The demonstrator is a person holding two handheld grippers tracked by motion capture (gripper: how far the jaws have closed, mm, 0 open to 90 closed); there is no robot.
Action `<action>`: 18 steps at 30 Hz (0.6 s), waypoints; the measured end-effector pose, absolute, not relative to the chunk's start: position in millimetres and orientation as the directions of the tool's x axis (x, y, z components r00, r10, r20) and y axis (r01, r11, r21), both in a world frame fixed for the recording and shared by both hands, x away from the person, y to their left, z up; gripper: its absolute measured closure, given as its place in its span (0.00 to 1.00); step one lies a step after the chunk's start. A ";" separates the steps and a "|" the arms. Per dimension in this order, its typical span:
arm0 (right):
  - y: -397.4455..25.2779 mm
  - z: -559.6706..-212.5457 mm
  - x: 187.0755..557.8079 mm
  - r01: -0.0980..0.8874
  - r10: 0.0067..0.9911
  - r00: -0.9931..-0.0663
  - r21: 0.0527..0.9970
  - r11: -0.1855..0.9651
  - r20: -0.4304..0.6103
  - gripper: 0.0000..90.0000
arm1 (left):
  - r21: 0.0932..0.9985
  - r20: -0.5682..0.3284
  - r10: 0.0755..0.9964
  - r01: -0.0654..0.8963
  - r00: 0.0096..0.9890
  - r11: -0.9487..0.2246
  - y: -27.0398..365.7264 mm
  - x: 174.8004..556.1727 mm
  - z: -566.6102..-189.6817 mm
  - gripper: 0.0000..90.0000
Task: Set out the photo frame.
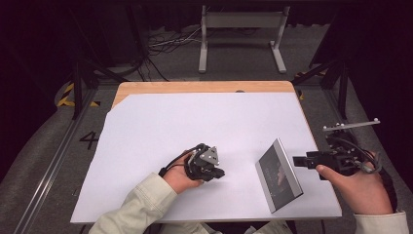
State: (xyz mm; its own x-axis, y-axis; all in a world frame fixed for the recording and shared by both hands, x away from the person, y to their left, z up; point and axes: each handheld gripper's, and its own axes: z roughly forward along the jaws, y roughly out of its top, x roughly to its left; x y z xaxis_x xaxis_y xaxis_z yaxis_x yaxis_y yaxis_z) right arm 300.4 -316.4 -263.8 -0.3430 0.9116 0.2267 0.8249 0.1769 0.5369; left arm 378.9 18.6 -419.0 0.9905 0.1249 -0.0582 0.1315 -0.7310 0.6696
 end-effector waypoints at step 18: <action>-303.0 -281.0 307.0 0.860 0.901 -0.364 0.456 0.227 0.238 0.47 | 0.662 -0.060 0.118 0.128 0.991 -0.738 18.2 377.8 -420.4 0.95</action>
State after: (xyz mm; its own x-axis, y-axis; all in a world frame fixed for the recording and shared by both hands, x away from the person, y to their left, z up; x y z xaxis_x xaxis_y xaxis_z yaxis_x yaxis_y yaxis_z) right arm 307.0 -303.0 -281.0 -0.3636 0.9007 0.2377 0.8605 0.2270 0.4562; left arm 377.8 18.2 -420.4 0.9912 0.1178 -0.0603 0.1281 -0.7381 0.6625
